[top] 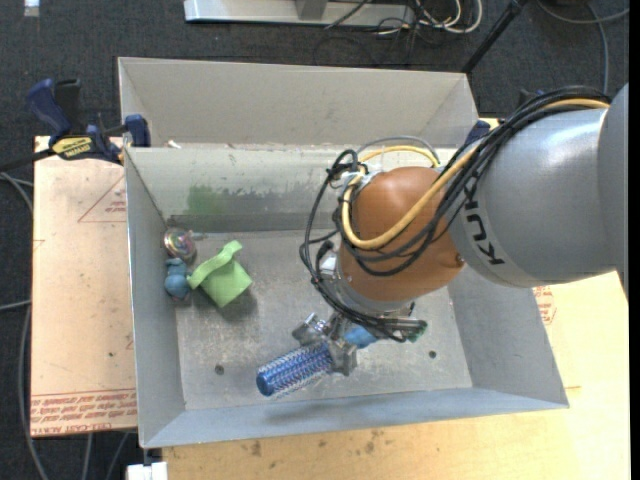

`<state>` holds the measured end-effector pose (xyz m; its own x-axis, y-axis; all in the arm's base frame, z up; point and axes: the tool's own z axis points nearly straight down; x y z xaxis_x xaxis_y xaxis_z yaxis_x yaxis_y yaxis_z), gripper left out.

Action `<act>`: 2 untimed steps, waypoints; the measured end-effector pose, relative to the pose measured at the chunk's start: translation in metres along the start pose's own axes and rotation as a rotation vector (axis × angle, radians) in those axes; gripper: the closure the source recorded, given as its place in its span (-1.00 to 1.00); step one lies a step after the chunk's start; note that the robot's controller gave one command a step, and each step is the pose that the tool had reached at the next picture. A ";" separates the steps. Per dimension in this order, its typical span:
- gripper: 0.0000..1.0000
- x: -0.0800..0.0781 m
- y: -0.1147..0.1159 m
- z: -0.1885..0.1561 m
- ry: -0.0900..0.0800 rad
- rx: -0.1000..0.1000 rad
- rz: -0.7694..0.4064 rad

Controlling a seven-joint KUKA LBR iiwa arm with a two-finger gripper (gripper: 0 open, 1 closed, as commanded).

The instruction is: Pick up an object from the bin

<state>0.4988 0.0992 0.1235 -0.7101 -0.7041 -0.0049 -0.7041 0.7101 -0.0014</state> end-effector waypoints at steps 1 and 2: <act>1.00 -0.001 0.000 -0.013 0.002 -0.002 0.003; 1.00 -0.002 0.001 -0.035 0.002 -0.001 0.005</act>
Offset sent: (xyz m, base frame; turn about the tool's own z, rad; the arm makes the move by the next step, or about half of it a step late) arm -0.0001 0.0000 0.0129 0.0000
